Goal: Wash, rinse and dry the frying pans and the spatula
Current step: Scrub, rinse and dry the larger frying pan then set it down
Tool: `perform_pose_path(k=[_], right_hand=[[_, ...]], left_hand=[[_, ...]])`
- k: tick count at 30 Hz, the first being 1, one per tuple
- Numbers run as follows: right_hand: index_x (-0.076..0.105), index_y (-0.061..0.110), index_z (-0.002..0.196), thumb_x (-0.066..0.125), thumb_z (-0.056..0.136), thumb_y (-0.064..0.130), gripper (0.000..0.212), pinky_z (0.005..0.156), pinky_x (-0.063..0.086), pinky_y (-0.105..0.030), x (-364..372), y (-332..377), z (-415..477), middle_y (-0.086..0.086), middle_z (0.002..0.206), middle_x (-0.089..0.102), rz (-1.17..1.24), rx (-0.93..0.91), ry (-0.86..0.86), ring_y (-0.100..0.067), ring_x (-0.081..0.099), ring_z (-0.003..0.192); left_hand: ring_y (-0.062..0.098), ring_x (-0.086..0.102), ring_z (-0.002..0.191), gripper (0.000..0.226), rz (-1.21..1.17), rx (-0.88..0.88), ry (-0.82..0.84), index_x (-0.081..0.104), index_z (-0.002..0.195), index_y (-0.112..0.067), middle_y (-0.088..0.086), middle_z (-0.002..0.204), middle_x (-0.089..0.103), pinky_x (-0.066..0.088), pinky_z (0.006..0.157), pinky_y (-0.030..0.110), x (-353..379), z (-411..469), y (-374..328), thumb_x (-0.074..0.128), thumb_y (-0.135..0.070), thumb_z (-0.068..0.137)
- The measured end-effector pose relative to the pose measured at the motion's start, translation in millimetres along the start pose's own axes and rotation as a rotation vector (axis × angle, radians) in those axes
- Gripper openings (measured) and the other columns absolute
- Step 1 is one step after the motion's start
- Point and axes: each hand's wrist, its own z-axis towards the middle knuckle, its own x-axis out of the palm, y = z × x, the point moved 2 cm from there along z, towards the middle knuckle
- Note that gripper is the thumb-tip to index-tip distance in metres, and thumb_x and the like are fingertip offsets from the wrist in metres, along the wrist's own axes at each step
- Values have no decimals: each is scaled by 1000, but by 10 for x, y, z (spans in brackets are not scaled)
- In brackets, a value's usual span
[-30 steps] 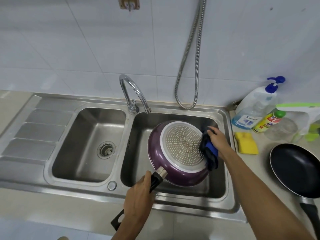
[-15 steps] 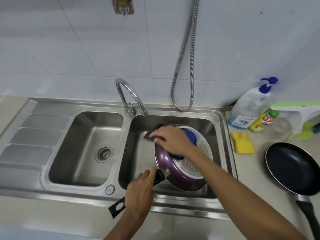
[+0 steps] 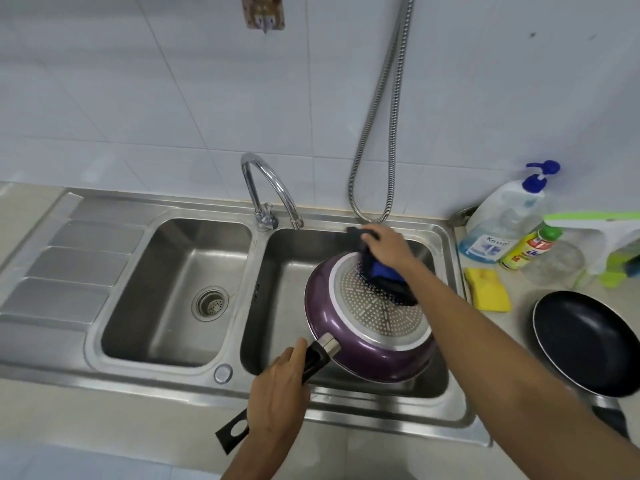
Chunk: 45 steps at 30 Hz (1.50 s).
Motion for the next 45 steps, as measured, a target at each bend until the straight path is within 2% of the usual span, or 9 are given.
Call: perform_pose_path(k=[4, 8, 15, 19, 23, 27, 32, 39, 45], right_hand=[[68, 16, 120, 58, 100, 14, 22, 99, 39, -24, -78, -654, -280, -9, 131, 65, 344, 211, -37, -26, 57, 125], [70, 29, 114, 60, 100, 19, 20, 104, 50, -37, -51, -919, -742, -1, 122, 69, 600, 280, -105, -20, 63, 117], [67, 28, 125, 60, 99, 26, 27, 103, 52, -45, -212, -987, -1108, -2, 126, 69, 1247, 439, -660, -24, 66, 117], [57, 21, 136, 52, 104, 24, 32, 100, 53, -47, -270, -801, -1075, -11, 131, 66, 1543, 467, -693, -31, 64, 118], [66, 33, 122, 57, 101, 27, 23, 103, 52, -45, -54, -324, -943, -1, 125, 70, 1345, 378, -564, -23, 66, 115], [66, 37, 122, 60, 98, 31, 26, 107, 47, -38, 346, 240, -800, 8, 126, 69, 853, 200, -393, -16, 63, 117], [66, 26, 126, 61, 97, 25, 29, 95, 43, -19, 811, 734, -1115, 5, 122, 70, 410, -53, -39, -15, 63, 113], [69, 41, 116, 68, 90, 36, 26, 98, 48, -31, 497, 36, -1290, 15, 116, 68, -117, -314, 493, -6, 63, 109], [64, 41, 124, 58, 96, 33, 30, 93, 52, -40, 35, -613, -704, 9, 131, 63, -602, -190, 217, -23, 59, 117]], left_hand=[[14, 67, 87, 46, -95, -55, 3, 34, 125, -30, -9, 109, 65, 53, 72, 24, -53, -6, 77, 63, -20, 91], [17, 70, 94, 47, -175, -87, 46, 36, 128, -31, -7, 112, 68, 54, 76, 27, -24, 45, 166, 65, -24, 92], [15, 62, 70, 30, -480, -223, 191, 51, 97, -19, -2, 82, 65, 52, 67, 32, 169, 202, 271, 75, -33, 88], [15, 50, 47, 39, -807, -353, 407, 54, 86, -10, 1, 61, 55, 43, 44, 29, 144, 231, 87, 63, -47, 96], [17, 36, 36, 38, -1123, -410, 543, 57, 78, -6, 7, 53, 46, 34, 37, 22, 35, 203, -99, 65, -37, 98], [18, 37, 32, 49, -1055, -311, 627, 49, 58, -10, 6, 42, 41, 34, 38, 24, 54, 88, -163, 71, -35, 94], [18, 36, 33, 48, -1037, -334, 667, 49, 56, -12, 7, 44, 40, 33, 38, 24, 48, 140, -149, 74, -35, 91], [16, 29, 34, 51, -1135, -365, 571, 45, 52, -15, 6, 48, 32, 28, 36, 21, 152, 150, 63, 73, -32, 91], [19, 33, 36, 46, -1114, -340, 606, 47, 61, -13, 9, 50, 37, 32, 38, 24, 148, 87, 56, 74, -36, 91]])
